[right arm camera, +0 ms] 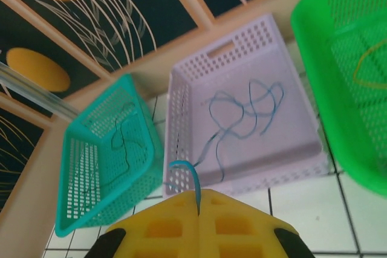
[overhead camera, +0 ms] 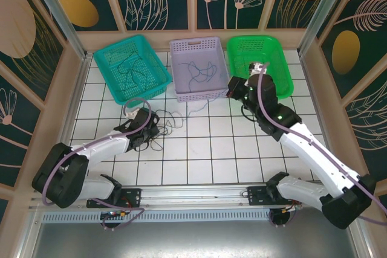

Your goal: Untangle the cables

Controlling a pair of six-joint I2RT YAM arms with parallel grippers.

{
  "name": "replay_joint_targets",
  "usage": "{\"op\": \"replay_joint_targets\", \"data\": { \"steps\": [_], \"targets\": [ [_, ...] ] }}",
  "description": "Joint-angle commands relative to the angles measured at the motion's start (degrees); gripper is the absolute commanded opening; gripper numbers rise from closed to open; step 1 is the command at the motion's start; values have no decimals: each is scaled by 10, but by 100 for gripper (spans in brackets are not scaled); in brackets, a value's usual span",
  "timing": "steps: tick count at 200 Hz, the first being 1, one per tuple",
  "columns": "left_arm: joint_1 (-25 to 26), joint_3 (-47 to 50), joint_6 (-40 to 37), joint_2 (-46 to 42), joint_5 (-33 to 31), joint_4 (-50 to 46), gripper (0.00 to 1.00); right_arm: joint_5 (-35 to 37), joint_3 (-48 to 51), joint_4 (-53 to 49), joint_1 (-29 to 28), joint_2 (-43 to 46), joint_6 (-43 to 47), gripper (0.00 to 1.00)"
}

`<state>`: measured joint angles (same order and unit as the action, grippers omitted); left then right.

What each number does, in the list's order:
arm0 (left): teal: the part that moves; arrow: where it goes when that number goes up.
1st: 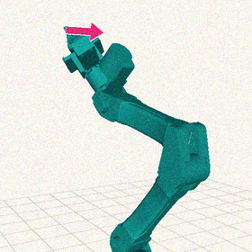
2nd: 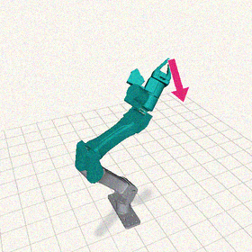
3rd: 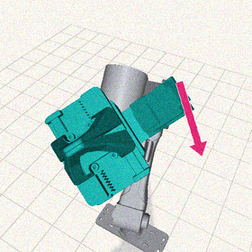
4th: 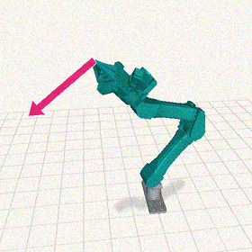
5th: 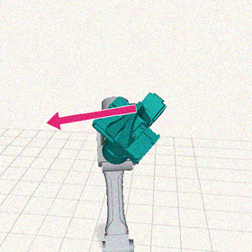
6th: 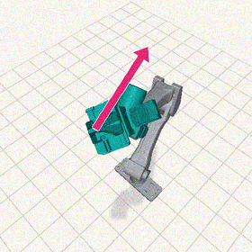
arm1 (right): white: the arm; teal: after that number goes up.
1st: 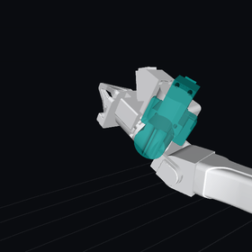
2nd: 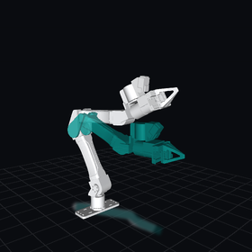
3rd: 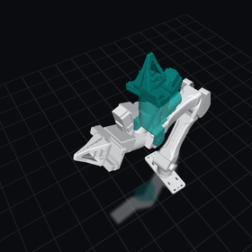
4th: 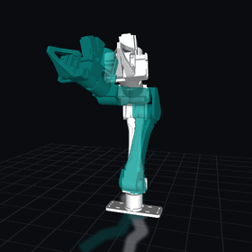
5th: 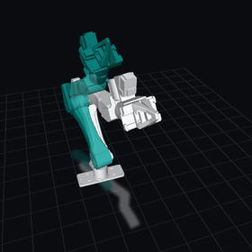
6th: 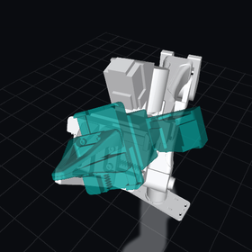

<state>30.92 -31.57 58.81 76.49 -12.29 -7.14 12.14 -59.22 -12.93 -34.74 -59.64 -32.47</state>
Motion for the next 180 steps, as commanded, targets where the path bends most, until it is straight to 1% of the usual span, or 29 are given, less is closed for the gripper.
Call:
{"op": "replay_joint_targets", "data": {
  "steps": [1,12,17,31,46,59,72,80,86,102,116,125,133,156,180],
  "targets": [
    [3,-15,2,12,-8,-12,0,21,-34,-13,22,18,59,0],
    [2,-17,1,15,-9,-12,0,11,-43,-13,31,26,64,0],
    [2,-19,0,16,-9,-12,0,2,-46,-10,53,29,67,0],
    [3,-23,-2,19,-8,-13,0,-29,-53,3,77,37,81,0],
    [2,-30,-6,21,-2,-10,0,-70,-61,23,89,40,111,0],
    [2,-38,-8,22,2,-13,0,-73,-69,25,94,38,128,0],
    [2,-44,-8,18,2,-18,0,-102,-73,33,109,38,139,0],
    [3,-47,-7,14,3,-20,10,-111,-75,41,117,38,146,0],
    [2,-50,-6,11,5,-22,20,-146,-73,50,122,39,155,0],
    [2,-61,-4,-5,12,-29,39,-205,-70,68,129,39,186,0],
    [4,-78,-1,-26,15,-40,50,-255,-73,72,132,35,214,0],
    [5,-88,1,-40,15,-48,54,-272,-74,71,132,32,225,0],
    [5,-99,2,-53,17,-52,56,-287,-73,72,134,30,236,0],
    [5,-134,4,-89,29,-58,58,-320,-64,80,133,30,258,0],
    [5,-169,14,-112,49,-56,60,-353,-53,95,133,29,259,0]
  ]
}}
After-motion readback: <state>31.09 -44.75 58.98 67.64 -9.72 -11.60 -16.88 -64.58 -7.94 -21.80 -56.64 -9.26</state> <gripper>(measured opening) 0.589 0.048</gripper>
